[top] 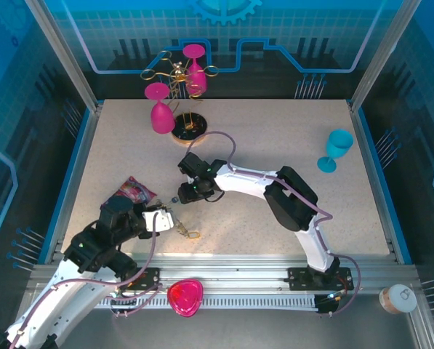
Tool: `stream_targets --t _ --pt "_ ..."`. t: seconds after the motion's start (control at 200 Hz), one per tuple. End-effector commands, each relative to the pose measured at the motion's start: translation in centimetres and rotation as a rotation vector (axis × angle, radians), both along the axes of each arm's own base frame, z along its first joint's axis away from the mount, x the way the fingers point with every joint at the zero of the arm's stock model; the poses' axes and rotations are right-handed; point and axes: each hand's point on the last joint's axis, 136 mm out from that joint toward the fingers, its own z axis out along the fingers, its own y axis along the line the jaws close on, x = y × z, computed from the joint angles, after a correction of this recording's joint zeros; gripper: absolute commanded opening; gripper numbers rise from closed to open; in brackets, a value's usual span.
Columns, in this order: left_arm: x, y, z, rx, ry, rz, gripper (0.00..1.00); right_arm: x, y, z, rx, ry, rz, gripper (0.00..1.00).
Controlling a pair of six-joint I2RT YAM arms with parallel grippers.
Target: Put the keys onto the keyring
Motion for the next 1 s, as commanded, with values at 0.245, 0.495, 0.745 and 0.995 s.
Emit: stream_targets --t 0.245,0.495,0.745,0.995 --pt "-0.1 -0.3 -0.1 -0.017 -0.009 -0.016 0.0 -1.2 1.9 -0.7 0.06 0.094 -0.038 0.43" --pt "0.0 -0.5 0.1 -0.034 -0.015 -0.022 0.0 -1.5 2.1 -1.0 0.063 0.116 -0.047 0.41" --pt "-0.1 -0.5 0.1 -0.035 -0.012 -0.023 0.0 -1.6 2.7 -1.3 0.082 0.137 -0.052 0.37" --pt "-0.1 -0.5 0.2 -0.034 -0.014 -0.021 0.0 -1.5 2.9 -1.0 0.097 0.138 -0.057 0.21"
